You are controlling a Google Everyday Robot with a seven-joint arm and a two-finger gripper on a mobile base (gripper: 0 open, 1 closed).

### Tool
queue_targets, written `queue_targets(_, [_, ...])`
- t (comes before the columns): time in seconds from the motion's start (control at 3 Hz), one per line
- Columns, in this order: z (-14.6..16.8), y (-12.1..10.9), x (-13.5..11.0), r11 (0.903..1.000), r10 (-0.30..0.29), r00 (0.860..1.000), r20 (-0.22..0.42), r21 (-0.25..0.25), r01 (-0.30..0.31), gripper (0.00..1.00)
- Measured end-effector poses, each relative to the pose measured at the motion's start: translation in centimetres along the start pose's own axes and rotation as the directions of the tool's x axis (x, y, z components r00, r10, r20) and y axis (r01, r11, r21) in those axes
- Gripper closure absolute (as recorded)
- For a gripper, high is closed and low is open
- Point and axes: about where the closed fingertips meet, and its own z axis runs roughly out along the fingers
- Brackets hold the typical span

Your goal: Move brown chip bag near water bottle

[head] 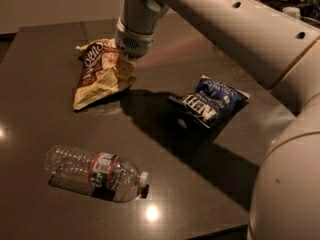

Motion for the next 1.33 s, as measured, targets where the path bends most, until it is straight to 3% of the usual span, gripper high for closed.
queue_targets(0.33, [-0.7, 4.4, 2.0, 0.9949, -0.065, 0.998, 0.012, -0.076, 0.066, 1.0])
queue_targets(0.67, [-0.7, 7.5, 3.9, 0.9866, -0.08, 0.997, 0.024, -0.141, 0.082, 1.0])
queue_targets(1.33, [-1.1, 11.6, 4.7, 0.97, -0.101, 0.993, 0.06, -0.216, 0.112, 1.0])
